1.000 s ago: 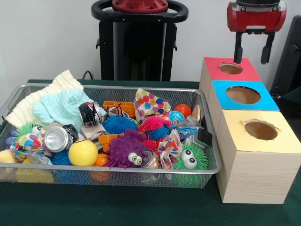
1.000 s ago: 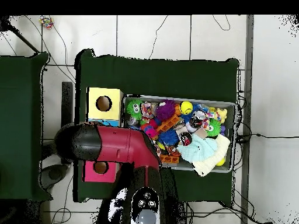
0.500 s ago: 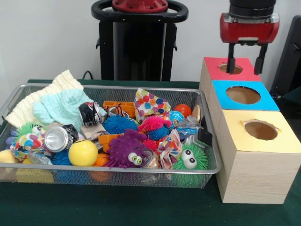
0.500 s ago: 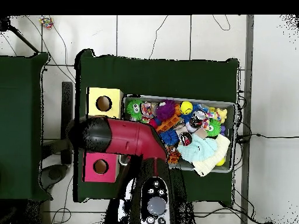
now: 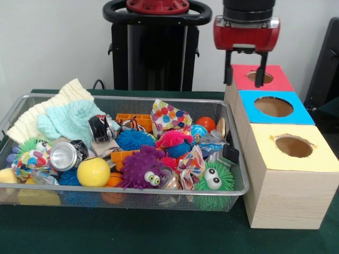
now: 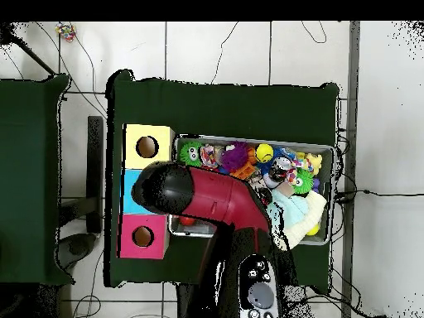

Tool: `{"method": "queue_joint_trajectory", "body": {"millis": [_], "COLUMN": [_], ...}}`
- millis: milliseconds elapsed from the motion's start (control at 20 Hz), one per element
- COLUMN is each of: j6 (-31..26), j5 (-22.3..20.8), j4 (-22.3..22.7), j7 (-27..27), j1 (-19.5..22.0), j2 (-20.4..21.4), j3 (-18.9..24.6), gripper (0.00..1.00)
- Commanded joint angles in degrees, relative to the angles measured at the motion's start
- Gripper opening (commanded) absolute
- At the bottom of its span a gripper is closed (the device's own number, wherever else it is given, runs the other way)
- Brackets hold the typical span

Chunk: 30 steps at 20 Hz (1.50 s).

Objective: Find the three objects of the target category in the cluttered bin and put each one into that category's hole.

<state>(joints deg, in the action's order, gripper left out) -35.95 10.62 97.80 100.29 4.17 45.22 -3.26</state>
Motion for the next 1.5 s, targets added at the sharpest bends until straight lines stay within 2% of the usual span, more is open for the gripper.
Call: {"method": "queue_joint_trajectory", "body": {"millis": [50, 300, 550, 850, 1000, 1300, 1500], "j6": [1.0, -0.1, 1.8, 5.9, 7.9, 15.1, 16.4], "j5": [-5.2, -9.0, -10.0, -7.3, -9.0, -8.1, -9.0], "j4": [5.0, 4.8, 4.1, 7.4, 7.3, 10.6, 11.7], "j7": [2.3, 6.2, 8.5, 6.8, 7.1, 4.9, 6.2], "j1": [0.5, -3.3, -5.9, -3.5, -4.1, 0.4, 0.4], "j2": [0.6, 1.2, -0.6, -1.1, -2.1, -5.7, -5.8], "j3": [1.5, -3.1, -3.8, 1.1, 0.0, 4.8, 3.5], "gripper": [1.00, 1.00, 1.00, 1.00, 1.00, 1.00, 1.00]}}
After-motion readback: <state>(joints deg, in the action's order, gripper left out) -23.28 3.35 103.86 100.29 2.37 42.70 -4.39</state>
